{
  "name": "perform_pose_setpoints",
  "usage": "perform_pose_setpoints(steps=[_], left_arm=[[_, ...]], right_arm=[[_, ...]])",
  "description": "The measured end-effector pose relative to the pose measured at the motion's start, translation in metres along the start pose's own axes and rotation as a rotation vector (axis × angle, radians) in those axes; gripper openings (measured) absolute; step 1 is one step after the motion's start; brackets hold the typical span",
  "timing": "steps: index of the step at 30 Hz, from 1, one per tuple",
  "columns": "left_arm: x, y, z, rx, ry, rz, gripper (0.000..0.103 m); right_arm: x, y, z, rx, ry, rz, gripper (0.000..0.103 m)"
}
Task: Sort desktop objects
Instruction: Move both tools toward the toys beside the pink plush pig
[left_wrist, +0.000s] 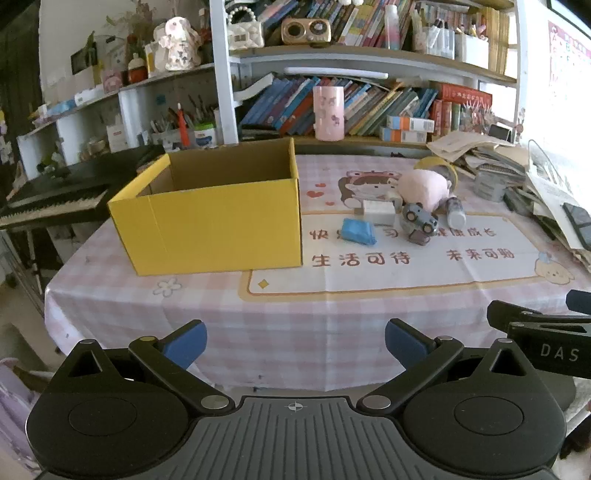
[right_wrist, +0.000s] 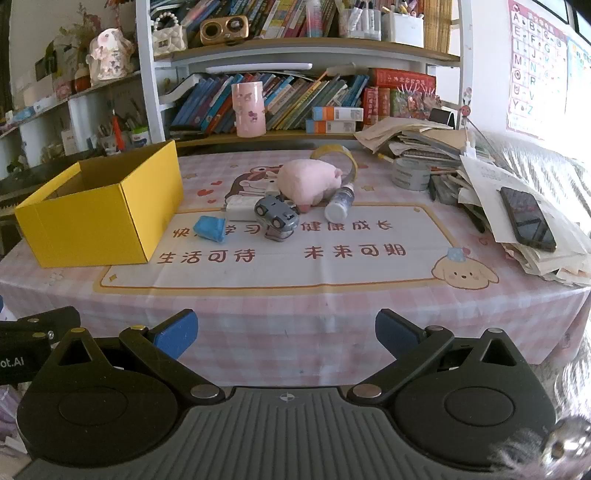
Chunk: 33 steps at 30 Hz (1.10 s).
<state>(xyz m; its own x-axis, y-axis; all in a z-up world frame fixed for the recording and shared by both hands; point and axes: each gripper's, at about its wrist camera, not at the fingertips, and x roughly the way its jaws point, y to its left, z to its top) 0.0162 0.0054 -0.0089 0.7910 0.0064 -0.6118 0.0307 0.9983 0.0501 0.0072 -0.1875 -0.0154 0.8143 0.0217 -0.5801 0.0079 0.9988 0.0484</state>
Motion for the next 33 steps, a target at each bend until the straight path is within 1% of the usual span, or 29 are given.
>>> perform_pose_setpoints(steps=[16,23,29,33], left_arm=[[0.005,0.005,-0.001,-0.008,0.013,0.000,0.103],[0.010,-0.004,0.007,0.005,0.021,-0.015,0.103],[0.016,-0.007,0.009,-0.007,0.031,-0.006,0.103],[0.021,-0.012,0.012,0.003,0.035,-0.008,0.103]], right_arm=[[0.002,0.003,0.003,-0.009,-0.007,0.000,0.103],[0.004,-0.004,0.004,-0.004,-0.003,-0.012,0.103],[0.008,-0.007,0.005,-0.003,-0.001,-0.007,0.103],[0.013,-0.011,0.007,0.007,0.004,-0.006,0.103]])
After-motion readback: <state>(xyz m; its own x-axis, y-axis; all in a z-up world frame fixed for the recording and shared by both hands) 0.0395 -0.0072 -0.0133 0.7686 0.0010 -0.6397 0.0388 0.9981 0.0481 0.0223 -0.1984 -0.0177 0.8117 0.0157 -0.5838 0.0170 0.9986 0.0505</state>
